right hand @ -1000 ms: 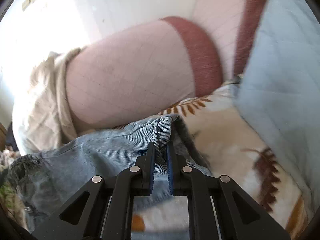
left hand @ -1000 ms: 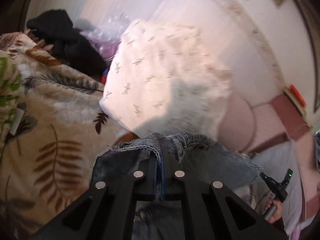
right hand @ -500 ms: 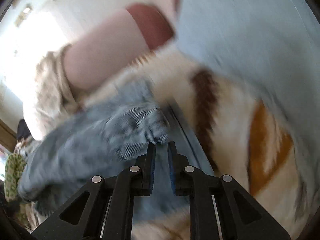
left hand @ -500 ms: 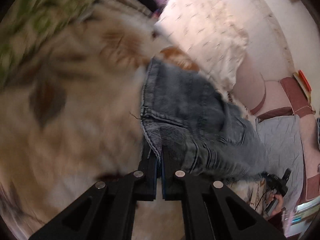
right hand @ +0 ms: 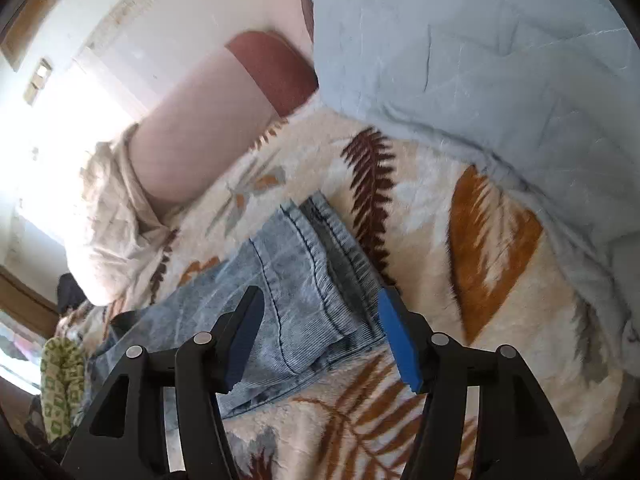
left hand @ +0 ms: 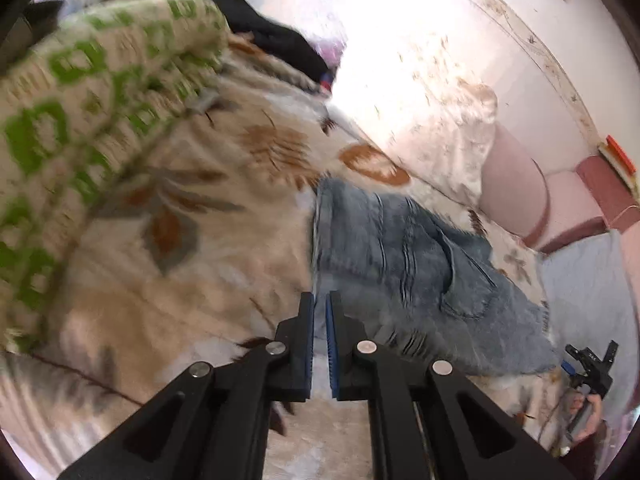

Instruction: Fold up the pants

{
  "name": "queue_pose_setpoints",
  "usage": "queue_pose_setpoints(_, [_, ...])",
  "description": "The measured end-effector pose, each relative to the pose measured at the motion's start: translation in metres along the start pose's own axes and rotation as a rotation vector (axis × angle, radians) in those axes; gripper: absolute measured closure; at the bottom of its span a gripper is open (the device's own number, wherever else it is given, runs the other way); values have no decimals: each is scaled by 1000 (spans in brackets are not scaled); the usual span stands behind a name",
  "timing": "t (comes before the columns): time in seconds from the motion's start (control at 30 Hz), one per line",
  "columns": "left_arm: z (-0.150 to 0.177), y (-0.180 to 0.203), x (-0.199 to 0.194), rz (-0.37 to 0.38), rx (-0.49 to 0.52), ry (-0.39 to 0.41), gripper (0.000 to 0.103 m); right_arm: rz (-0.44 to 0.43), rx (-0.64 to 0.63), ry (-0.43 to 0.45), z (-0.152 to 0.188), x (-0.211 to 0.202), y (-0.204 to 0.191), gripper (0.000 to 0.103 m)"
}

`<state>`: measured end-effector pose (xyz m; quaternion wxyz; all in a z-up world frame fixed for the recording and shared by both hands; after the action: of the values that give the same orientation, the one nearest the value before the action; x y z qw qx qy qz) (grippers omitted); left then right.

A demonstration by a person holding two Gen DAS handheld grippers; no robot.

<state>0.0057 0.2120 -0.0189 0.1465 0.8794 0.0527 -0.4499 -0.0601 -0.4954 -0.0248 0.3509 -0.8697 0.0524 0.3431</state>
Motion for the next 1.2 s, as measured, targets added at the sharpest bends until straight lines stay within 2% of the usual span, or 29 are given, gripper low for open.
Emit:
queue_pose_setpoints(0.1, [-7,4,-24,23,7,63,94,66,-1,-32,8,21,1,44])
queue_pose_setpoints(0.17, [-11,24,-38,42,62,115,94,37,9,-29,12,23,3,44])
queue_pose_setpoints(0.23, [-11,50,-44,65,111,146,93,43,-9,4,11,18,-4,45])
queue_pose_setpoints(0.27, [-10,64,-42,88,136,155,93,33,-44,35,9,13,-12,45])
queue_pose_setpoints(0.33, [-4,92,-30,98,185,155,93,-48,-135,75,8,3,-38,45])
queue_pose_setpoints(0.4, [6,117,-12,105,224,146,93,-104,-195,51,12,4,-56,45])
queue_pose_setpoints(0.47, [18,135,4,105,264,142,93,-122,-261,-21,23,17,-71,48])
queue_pose_setpoints(0.6, [46,158,39,104,365,55,93,-72,-338,-152,43,50,-77,64])
queue_pose_setpoints(0.67, [57,160,56,92,396,-4,93,30,-353,-226,53,69,-68,70])
queue_pose_setpoints(0.73, [64,157,71,52,407,-67,93,102,-339,-283,59,76,-52,81])
queue_pose_setpoints(0.77, [69,155,79,48,412,-115,93,91,-308,-293,59,75,-45,81])
queue_pose_setpoints(0.8, [72,153,82,50,415,-125,93,76,-266,-311,57,70,-39,82])
queue_pose_setpoints(1.0, [71,154,78,61,433,-114,93,63,-213,-381,54,60,-30,84])
queue_pose_setpoints(1.07, [70,155,77,62,442,-111,93,39,-237,-356,46,45,-41,80])
queue_pose_setpoints(1.1, [70,156,77,59,450,-108,93,29,-259,-315,38,37,-47,80])
queue_pose_setpoints(1.2, [69,163,80,46,469,-100,88,19,-272,-140,-2,16,-56,63])
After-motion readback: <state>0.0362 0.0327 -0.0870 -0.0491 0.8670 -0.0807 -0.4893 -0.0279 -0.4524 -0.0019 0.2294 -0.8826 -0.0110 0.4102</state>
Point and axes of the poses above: each gripper's, at about its wrist camera, not at the fingertips, and x roughly the way its jaws point, y to its right, z to its underside, the point moved 2 cm from there along x, roughly the way its jaws point, and after that the axes turned 12 degrees about -z, right-handed, at the moved point
